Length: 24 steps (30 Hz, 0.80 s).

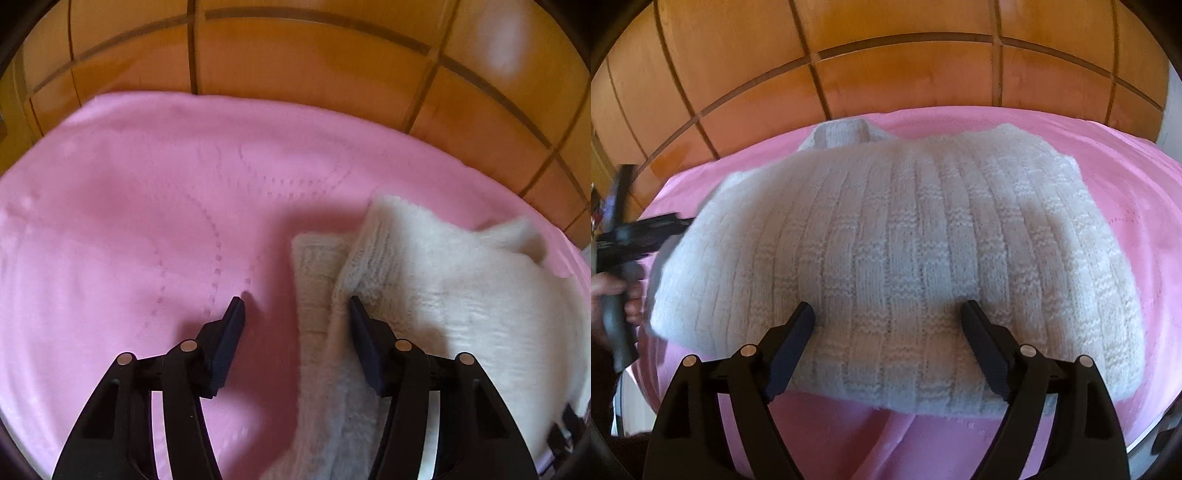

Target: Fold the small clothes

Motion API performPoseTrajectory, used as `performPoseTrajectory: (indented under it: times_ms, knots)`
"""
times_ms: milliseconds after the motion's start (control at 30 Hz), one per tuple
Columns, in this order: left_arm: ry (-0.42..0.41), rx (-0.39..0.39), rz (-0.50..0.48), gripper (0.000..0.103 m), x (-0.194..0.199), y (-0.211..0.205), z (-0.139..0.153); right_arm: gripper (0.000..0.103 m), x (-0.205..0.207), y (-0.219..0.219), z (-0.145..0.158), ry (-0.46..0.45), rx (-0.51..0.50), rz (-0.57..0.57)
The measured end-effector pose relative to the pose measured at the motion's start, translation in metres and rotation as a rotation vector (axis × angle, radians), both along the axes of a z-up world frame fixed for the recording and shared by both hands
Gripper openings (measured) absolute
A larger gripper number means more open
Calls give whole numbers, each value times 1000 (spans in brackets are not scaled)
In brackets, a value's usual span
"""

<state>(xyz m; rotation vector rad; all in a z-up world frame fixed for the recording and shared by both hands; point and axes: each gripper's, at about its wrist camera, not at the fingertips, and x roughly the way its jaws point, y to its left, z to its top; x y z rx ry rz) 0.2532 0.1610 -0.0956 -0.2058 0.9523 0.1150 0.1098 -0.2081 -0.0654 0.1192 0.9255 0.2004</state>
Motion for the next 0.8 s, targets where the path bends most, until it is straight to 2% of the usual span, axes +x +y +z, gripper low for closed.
performPoseTrajectory:
  times_ms: [67, 133, 300, 367, 500, 567, 633, 800]
  knots:
    - [-13, 52, 3, 58, -2, -7, 5, 76, 1, -4, 8, 11, 19, 22]
    - [-14, 55, 17, 58, -5, -8, 10, 77, 3, -15, 23, -21, 47, 21]
    - [-99, 90, 21, 58, -34, -18, 37, 77, 34, -48, 45, -82, 56, -65]
    - [-125, 92, 7, 58, -43, -24, 48, 77, 56, -61, 41, -67, 49, -109]
    - [-160, 88, -22, 58, -64, -37, 60, 74, 88, -83, 18, 18, 22, -196]
    - [-169, 83, -37, 58, -72, -41, 62, 74, 98, -98, 2, 65, 64, -213]
    - [-178, 83, -49, 58, -79, -47, 64, 74, 99, -106, -3, 55, 92, -222]
    - [-184, 71, -72, 58, -94, -56, 67, 75, 95, -102, -1, 29, 67, -216]
